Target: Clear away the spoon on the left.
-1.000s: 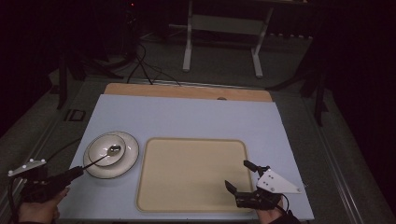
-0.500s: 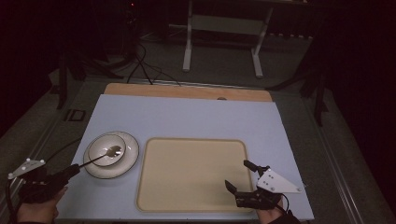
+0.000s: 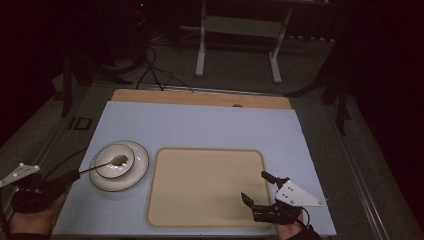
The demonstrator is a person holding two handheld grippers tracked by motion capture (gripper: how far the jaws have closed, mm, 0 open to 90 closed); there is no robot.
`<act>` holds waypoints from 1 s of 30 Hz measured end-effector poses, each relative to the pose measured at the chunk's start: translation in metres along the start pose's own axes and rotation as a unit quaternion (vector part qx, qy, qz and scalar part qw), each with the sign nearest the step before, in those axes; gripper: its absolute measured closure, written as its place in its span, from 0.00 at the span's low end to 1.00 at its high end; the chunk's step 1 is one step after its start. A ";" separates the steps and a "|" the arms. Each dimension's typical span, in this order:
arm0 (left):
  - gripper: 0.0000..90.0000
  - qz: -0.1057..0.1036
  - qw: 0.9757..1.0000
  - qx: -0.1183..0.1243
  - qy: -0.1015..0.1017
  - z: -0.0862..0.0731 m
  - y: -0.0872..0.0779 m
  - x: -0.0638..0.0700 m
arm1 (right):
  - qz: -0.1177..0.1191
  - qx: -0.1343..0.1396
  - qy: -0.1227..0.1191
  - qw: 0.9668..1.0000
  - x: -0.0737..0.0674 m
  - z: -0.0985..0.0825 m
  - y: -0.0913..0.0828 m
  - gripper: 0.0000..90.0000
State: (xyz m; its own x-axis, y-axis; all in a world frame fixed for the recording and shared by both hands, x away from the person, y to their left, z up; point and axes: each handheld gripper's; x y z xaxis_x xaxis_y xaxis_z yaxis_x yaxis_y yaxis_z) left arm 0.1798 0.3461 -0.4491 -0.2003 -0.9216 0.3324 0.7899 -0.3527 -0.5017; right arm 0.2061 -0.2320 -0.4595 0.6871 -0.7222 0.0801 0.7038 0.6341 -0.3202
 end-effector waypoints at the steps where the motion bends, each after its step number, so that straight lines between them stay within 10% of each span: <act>1: 1.00 0.000 1.000 0.002 0.003 0.002 -0.002 0.000 | 0.000 0.000 0.000 1.000 0.000 0.000 0.000 0.13; 18: 1.00 -0.026 0.998 0.018 0.059 0.042 -0.030 0.017 | -0.001 0.002 0.002 1.000 0.001 0.000 0.000 0.13; 30: 1.00 -0.080 0.990 -0.018 0.119 0.059 -0.017 0.048 | 0.000 0.004 0.004 1.000 0.002 0.000 0.000 0.13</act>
Point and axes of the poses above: each handheld gripper's, and its own axes: y roughly forward along the jaws, z roughly out of its top, x roughly to its right, and after that the axes turned 3 degrees about -z, right-handed
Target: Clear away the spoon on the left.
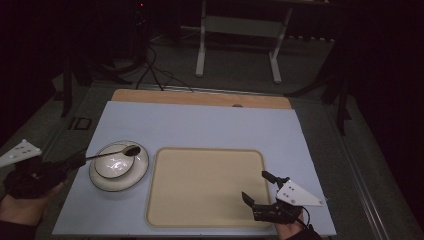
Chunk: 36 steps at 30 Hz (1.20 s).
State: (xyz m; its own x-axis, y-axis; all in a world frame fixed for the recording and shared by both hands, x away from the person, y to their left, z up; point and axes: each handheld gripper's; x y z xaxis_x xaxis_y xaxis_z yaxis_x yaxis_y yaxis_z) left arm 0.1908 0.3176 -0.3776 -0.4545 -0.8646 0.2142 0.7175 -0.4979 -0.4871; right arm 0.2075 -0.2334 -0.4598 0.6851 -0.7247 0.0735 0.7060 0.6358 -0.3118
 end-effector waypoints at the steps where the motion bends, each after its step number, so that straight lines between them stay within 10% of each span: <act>1: 1.00 -0.001 1.000 -0.001 0.003 0.001 0.002 0.002 | 0.000 0.000 0.000 1.000 0.000 0.000 0.000 0.13; 22: 1.00 -0.083 0.992 -0.058 0.069 0.028 0.040 0.032 | 0.000 0.001 0.001 1.000 0.000 0.000 -0.001 0.13; 36: 1.00 -0.124 0.980 -0.102 0.119 0.042 0.059 0.053 | 0.001 0.003 0.002 1.000 0.000 0.000 -0.001 0.13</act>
Point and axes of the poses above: each handheld gripper's, and its own axes: y roughly forward along the jaws, z roughly out of its top, x roughly to its right, and after that the axes turned 3 degrees about -z, right-handed
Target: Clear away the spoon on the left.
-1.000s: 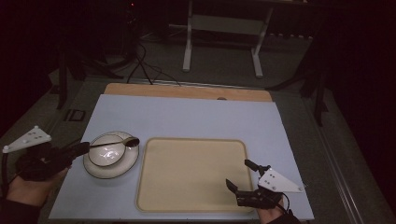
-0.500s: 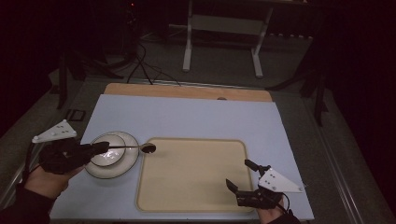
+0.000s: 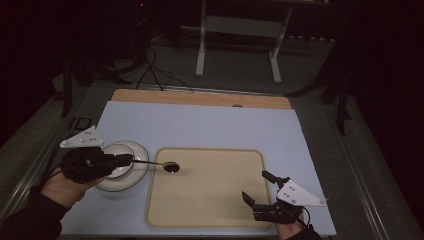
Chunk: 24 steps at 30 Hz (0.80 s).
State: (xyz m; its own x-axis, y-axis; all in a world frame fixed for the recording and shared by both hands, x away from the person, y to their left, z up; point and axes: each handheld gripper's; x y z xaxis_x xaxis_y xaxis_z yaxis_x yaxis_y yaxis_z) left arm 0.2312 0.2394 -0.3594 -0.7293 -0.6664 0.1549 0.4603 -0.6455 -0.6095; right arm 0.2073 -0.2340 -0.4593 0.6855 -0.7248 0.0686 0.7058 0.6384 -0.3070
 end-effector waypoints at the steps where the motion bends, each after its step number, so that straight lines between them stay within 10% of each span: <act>1: 1.00 -0.005 1.000 -0.004 0.006 0.002 0.002 0.001 | 0.000 0.000 0.000 1.000 0.000 0.000 0.000 0.13; 24: 1.00 -0.067 0.993 -0.062 0.070 0.027 0.045 0.023 | 0.001 0.000 -0.001 1.000 0.000 0.000 0.000 0.13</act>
Point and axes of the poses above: each handheld gripper's, and its own axes: y roughly forward along the jaws, z roughly out of its top, x roughly to its right, and after that the axes turned 3 degrees about -z, right-handed
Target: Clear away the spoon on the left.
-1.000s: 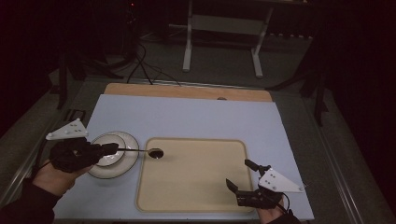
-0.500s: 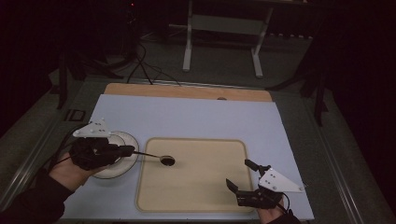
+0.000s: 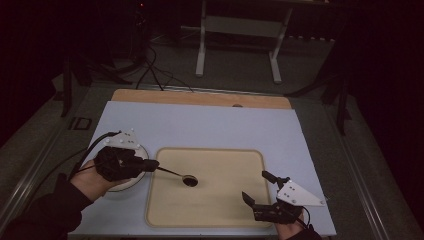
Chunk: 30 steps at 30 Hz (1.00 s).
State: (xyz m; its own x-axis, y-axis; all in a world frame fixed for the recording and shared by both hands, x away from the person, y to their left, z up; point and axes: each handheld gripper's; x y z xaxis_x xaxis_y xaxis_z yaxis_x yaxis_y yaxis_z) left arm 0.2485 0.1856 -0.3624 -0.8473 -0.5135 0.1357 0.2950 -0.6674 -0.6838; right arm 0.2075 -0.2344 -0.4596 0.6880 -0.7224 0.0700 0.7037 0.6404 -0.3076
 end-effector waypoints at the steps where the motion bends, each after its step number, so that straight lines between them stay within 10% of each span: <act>1: 1.00 -0.002 1.000 -0.001 0.002 0.000 0.002 0.000 | 0.000 0.000 -0.001 1.000 0.000 0.000 0.000 0.13; 30: 1.00 -0.059 0.993 -0.098 0.002 0.000 0.038 0.005 | 0.002 -0.003 -0.001 1.000 -0.001 0.000 0.001 0.13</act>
State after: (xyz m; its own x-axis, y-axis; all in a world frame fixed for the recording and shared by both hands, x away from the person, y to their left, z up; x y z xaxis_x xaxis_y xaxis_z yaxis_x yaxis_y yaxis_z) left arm 0.2553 0.1582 -0.3877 -0.8729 -0.4356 0.2198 0.1031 -0.6049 -0.7896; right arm 0.2074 -0.2333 -0.4601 0.6916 -0.7188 0.0709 0.6996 0.6422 -0.3133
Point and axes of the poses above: each handheld gripper's, and its own axes: y roughly forward along the jaws, z roughly out of its top, x roughly to its right, and after that the axes turned 3 degrees about -z, right-handed
